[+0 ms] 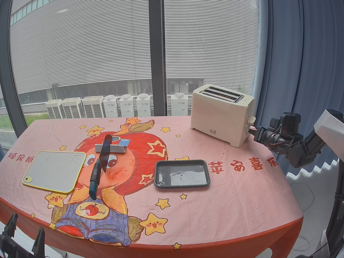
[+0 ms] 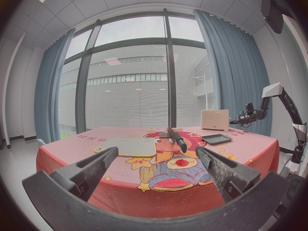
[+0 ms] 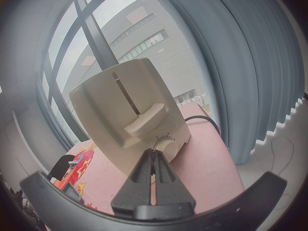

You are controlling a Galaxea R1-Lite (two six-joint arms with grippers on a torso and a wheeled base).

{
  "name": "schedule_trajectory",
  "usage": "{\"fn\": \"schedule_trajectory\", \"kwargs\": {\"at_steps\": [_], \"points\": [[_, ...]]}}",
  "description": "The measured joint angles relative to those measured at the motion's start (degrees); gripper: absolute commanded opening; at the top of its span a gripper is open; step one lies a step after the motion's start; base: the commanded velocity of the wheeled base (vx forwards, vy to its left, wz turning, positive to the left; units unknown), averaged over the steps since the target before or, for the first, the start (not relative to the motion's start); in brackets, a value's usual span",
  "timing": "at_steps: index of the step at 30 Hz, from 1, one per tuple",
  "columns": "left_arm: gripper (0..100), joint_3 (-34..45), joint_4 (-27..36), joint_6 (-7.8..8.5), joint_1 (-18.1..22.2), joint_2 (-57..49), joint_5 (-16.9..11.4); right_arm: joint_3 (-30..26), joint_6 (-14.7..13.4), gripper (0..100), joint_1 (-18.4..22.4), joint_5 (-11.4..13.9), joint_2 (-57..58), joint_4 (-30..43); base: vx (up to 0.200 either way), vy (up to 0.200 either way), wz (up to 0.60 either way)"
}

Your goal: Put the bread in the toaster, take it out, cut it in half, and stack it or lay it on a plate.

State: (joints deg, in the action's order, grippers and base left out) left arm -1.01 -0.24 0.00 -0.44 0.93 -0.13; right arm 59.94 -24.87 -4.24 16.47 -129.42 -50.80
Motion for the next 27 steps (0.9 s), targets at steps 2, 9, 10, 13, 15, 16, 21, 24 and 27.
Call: {"fn": "schedule_trajectory", "kwargs": {"at_steps": [2, 9, 10, 13, 15, 16, 21, 24, 27], "points": [[100, 0.0, 0.0, 0.0, 0.0, 0.0, 0.0, 0.1, 0.0, 0, 0.0, 0.0, -0.2, 0.0, 0.0, 0.0, 0.0], [100, 0.0, 0.0, 0.0, 0.0, 0.0, 0.0, 0.2, 0.1, 0, 0.0, 0.0, -0.4, 0.0, 0.0, 0.0, 0.0], [100, 0.0, 0.0, 0.0, 0.0, 0.0, 0.0, 0.2, 0.1, 0, 0.0, 0.0, -0.5, 0.0, 0.0, 0.0, 0.0], [100, 0.0, 0.0, 0.0, 0.0, 0.0, 0.0, 0.0, 0.1, 0, -0.2, 0.0, -0.5, 0.0, 0.0, 0.0, 0.0], [100, 0.0, 0.0, 0.0, 0.0, 0.0, 0.0, 0.0, 0.1, 0, -0.2, 0.0, -0.5, 0.0, 0.0, 0.0, 0.0], [100, 0.0, 0.0, 0.0, 0.0, 0.0, 0.0, -0.1, 0.1, 0, -0.2, 0.0, -0.5, 0.0, 0.0, 0.0, 0.0], [100, 0.0, 0.0, 0.0, 0.0, 0.0, 0.0, -0.2, 0.1, 0, -0.3, 0.0, -0.6, 0.1, 0.0, 0.0, 0.0], [100, 0.0, 0.0, 0.0, 0.0, 0.0, 0.0, -0.2, 0.1, 0, -0.4, -0.1, -0.6, 0.1, 0.0, 0.0, 0.0], [100, 0.0, 0.0, 0.0, 0.0, 0.0, 0.0, -0.2, 0.1, 0, -0.4, 0.0, -0.7, 0.1, 0.0, 0.0, 0.0]]}}
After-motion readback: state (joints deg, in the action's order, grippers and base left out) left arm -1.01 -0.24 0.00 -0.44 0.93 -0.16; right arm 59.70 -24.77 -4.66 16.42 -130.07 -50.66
